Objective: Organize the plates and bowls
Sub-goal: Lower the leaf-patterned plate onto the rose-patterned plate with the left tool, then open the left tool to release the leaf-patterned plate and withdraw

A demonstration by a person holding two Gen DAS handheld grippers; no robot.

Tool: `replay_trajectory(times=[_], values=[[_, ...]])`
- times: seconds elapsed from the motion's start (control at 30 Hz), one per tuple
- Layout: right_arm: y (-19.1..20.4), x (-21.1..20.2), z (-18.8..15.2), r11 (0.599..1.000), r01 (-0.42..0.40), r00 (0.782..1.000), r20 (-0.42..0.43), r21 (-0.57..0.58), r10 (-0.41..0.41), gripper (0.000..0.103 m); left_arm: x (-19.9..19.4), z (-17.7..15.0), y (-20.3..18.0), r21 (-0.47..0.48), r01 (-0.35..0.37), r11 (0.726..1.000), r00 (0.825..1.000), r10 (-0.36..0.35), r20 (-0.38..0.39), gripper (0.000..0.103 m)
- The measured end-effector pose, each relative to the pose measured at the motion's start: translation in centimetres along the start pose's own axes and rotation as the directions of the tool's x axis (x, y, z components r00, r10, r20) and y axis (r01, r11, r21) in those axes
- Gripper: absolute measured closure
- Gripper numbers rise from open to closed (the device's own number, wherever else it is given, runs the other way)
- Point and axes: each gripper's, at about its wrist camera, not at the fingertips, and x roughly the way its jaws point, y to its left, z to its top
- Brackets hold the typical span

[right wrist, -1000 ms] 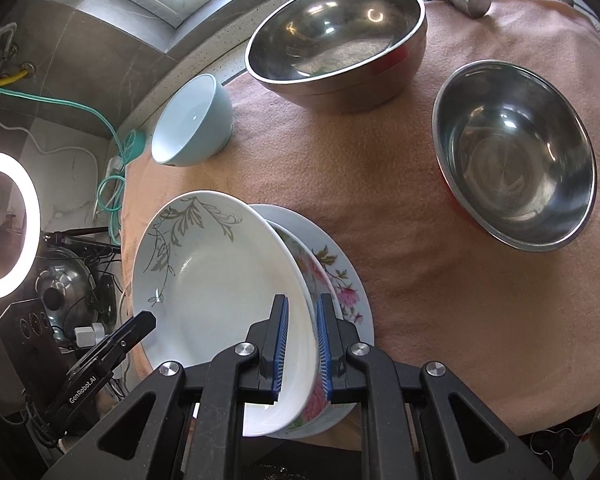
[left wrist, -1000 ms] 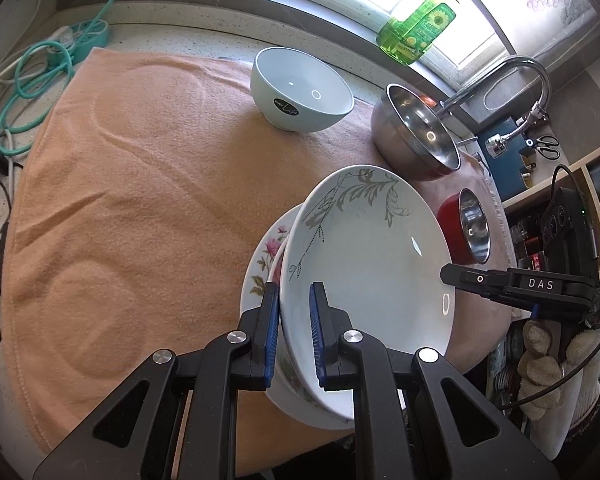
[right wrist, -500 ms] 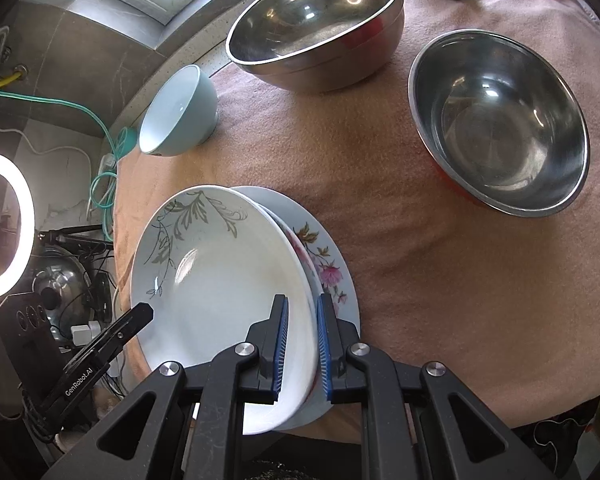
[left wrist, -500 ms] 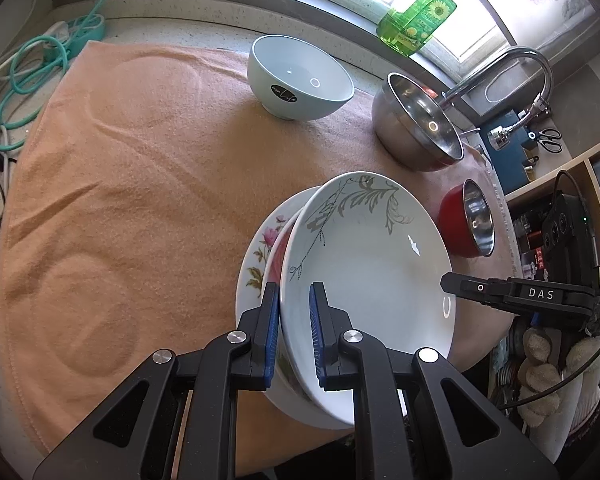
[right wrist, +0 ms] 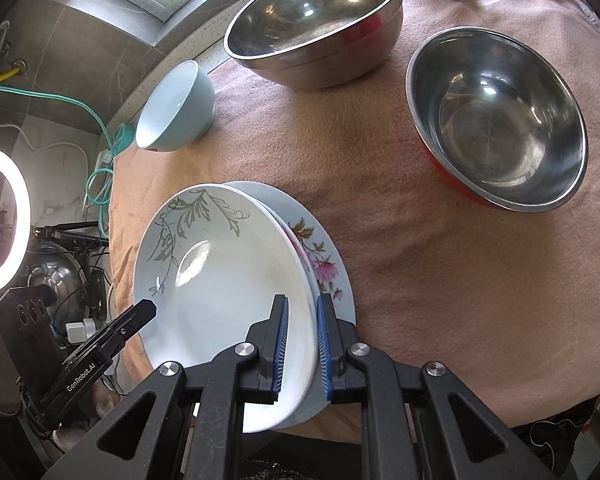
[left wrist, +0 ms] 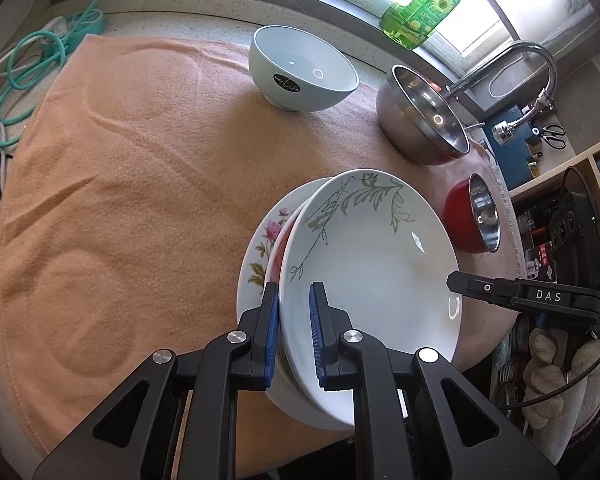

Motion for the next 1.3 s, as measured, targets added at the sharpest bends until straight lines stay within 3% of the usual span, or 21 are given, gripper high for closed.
replay_trajectory(times=[0.63, 0.83, 1.3], values=[[0.5, 0.1, -0.2, 0.999, 0.031, 1.0, 0.005, -0.036, -0.03, 0.09, -0.2, -0.2, -0.3, 0.065, -0.014, 0.998, 1.0, 0.015, -0.007, 0.09], [0.7, 0.1, -0.2, 0.998, 0.035, 0.999, 0.005, -0.045, -0.035, 0.09, -1.1, 0.4, -0.6, 0.102, -0.04, 0.994, 0.999, 0.037, 0.033, 0.09], [0.7, 0.0, 0.0, 0.998, 0.036, 0.999, 0.006, -0.045, -0.036, 0.09, -1.3, 0.9, -0.5, 0.085, -0.036, 0.996, 0.998, 0.031, 0.054, 0.09]])
